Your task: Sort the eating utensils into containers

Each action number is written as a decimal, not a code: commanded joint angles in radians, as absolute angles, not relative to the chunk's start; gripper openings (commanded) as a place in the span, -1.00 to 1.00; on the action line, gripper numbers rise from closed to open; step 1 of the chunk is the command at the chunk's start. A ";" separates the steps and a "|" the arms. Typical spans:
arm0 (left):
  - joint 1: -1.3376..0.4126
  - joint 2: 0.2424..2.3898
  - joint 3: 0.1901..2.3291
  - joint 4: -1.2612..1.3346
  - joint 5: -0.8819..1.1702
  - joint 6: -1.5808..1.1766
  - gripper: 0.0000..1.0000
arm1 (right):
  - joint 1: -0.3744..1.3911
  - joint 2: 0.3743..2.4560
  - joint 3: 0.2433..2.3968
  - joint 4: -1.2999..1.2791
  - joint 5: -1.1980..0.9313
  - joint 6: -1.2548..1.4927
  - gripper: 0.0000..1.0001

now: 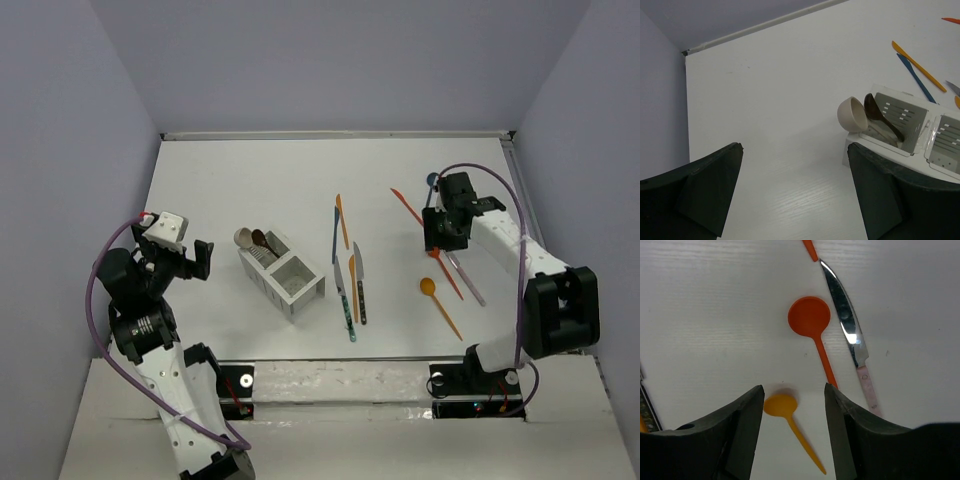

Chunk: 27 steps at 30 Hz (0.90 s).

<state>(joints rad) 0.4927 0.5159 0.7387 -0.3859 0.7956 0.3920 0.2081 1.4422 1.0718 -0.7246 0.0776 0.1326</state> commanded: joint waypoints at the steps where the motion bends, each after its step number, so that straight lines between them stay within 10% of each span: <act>1: 0.495 0.523 0.738 -0.376 0.830 0.400 0.98 | 0.180 1.555 1.072 -0.821 0.068 0.126 0.11; 17: 0.494 0.517 0.739 -0.380 0.839 0.408 0.98 | 0.144 1.747 1.132 -0.776 0.071 0.092 0.14; 27: 0.494 0.512 0.738 -0.380 0.839 0.408 0.98 | 0.144 1.784 1.141 -0.784 0.023 0.058 -0.38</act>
